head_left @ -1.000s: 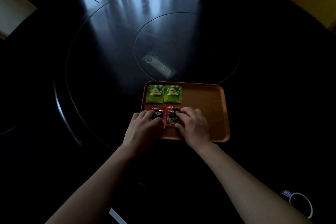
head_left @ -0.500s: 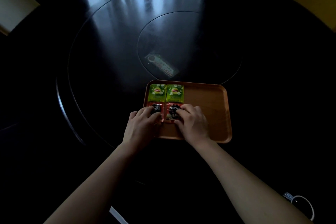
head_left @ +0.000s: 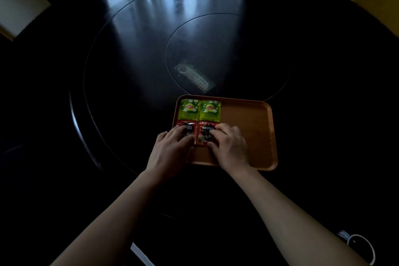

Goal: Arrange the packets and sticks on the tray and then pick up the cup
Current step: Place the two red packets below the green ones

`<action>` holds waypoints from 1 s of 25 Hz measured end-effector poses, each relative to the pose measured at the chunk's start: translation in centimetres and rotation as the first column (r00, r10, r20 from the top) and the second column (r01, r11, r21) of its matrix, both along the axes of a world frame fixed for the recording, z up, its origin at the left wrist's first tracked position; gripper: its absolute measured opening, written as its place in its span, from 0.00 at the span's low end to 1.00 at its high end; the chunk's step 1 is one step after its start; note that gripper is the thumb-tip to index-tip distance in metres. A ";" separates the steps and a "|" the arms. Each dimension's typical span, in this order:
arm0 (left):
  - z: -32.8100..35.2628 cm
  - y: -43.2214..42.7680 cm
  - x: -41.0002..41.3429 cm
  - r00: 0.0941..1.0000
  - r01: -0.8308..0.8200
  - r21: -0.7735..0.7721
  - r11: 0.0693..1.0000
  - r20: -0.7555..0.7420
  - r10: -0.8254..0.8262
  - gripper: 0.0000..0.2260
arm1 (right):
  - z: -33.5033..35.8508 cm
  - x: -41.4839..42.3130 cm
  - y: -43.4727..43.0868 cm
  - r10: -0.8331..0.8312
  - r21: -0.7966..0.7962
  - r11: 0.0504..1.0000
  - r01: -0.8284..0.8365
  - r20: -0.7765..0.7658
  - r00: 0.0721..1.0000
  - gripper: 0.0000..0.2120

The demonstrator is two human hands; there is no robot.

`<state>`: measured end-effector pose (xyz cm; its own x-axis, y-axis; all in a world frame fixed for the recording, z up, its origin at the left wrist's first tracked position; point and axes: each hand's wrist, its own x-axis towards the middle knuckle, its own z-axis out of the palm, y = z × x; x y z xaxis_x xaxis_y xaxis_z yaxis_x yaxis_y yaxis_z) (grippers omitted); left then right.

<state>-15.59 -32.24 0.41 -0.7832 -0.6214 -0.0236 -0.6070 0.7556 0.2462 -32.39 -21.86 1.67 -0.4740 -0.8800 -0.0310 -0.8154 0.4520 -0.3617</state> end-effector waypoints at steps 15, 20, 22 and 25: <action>0.9 0.9 0.8 0.999 -0.017 0.059 0.998 -0.044 0.019 0.19 | 0.0 -0.5 0.9 0.007 -0.068 0.998 -0.003 0.064 0.998 0.18; 2.9 5.7 3.5 0.979 -0.018 0.012 1.000 -0.205 0.021 0.15 | 1.6 0.1 5.5 0.033 -0.155 0.988 -0.015 0.114 0.993 0.13; 3.0 9.2 5.0 0.974 -0.009 0.039 0.999 -0.226 0.018 0.13 | 2.3 1.1 8.8 0.002 -0.184 0.982 0.029 0.163 0.987 0.12; 1.9 15.7 7.7 0.974 0.045 0.078 0.996 -0.226 -0.026 0.12 | 2.7 3.3 15.7 -0.056 -0.132 0.987 0.096 0.278 0.959 0.10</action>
